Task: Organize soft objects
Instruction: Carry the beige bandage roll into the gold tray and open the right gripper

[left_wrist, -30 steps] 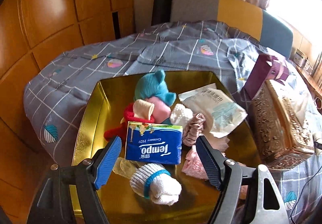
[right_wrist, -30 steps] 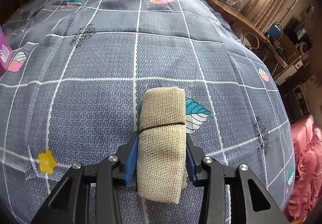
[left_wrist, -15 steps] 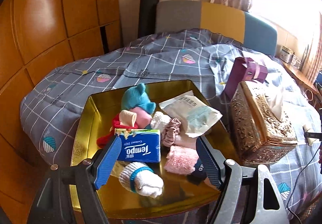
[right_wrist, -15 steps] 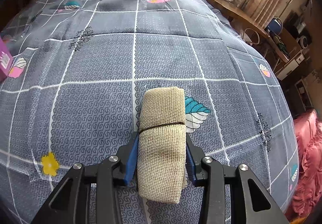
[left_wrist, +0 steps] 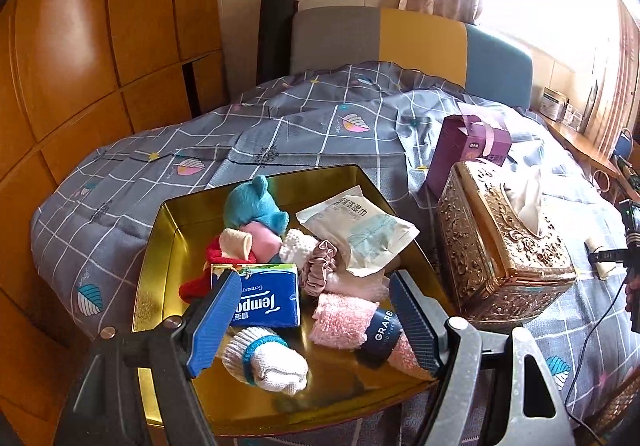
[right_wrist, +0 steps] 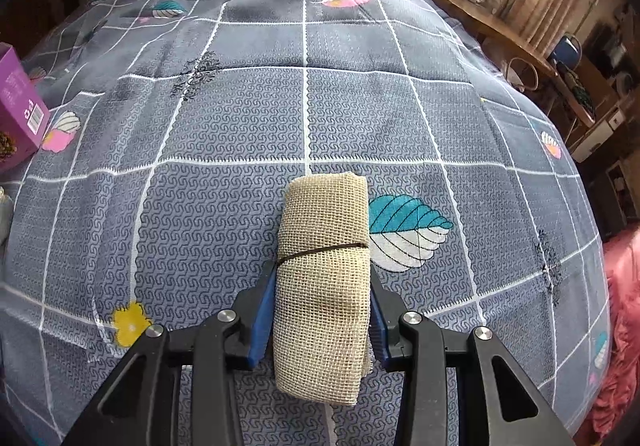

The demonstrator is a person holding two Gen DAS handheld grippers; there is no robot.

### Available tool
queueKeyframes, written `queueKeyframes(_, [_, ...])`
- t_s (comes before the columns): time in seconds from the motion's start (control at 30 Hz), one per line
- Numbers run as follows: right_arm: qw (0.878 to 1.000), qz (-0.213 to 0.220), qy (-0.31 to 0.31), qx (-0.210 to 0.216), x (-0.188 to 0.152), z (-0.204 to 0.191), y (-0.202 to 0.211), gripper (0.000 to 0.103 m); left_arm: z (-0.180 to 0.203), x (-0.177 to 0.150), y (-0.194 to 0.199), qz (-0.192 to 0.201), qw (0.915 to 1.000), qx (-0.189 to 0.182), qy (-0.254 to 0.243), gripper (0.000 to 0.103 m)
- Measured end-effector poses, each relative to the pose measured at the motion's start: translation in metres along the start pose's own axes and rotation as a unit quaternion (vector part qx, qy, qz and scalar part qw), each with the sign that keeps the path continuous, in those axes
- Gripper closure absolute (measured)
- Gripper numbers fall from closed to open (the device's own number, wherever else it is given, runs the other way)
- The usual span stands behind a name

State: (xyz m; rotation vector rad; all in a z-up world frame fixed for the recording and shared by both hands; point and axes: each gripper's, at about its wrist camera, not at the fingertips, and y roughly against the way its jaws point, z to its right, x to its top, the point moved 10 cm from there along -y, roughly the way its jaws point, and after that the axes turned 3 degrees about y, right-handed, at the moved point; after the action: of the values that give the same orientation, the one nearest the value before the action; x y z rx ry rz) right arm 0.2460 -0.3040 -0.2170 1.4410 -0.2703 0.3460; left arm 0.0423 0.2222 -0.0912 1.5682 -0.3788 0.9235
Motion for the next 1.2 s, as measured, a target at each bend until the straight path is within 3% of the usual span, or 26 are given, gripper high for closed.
queueKeyframes(0.23, [0.999, -0.014, -0.034, 0.014, 0.012, -0.006, 0.003, 0.063, 0.001, 0.0, 0.002, 0.002, 1.0, -0.009, -0.001, 0.025])
queueKeyframes(0.43, [0.999, 0.025, -0.007, 0.028, 0.046, -0.041, 0.034, 0.063, 0.0, -0.001, 0.003, 0.003, 0.9999, -0.011, 0.0, 0.025])
queueKeyframes(0.7, [0.988, 0.109, 0.05, 0.094, 0.105, -0.132, 0.114, 0.063, -0.003, 0.0, 0.006, 0.007, 0.9999, -0.011, 0.002, 0.025])
queueKeyframes(0.8, [0.978, 0.138, 0.085, 0.13, 0.115, -0.18, 0.148, 0.063, -0.007, 0.002, 0.008, 0.011, 0.9999, -0.008, 0.005, 0.025])
queueKeyframes(0.93, [0.955, 0.172, 0.152, 0.19, 0.109, -0.257, 0.198, 0.063, -0.018, 0.006, 0.013, 0.019, 0.9997, 0.003, 0.014, 0.025])
queueKeyframes(1.07, [0.925, 0.179, 0.23, 0.245, 0.073, -0.334, 0.231, 0.063, -0.035, 0.008, 0.018, 0.026, 0.9991, 0.02, 0.027, 0.025])
queueKeyframes(1.2, [0.899, 0.163, 0.29, 0.284, 0.024, -0.395, 0.237, 0.063, -0.051, 0.008, 0.022, 0.029, 0.9982, 0.036, 0.038, 0.025])
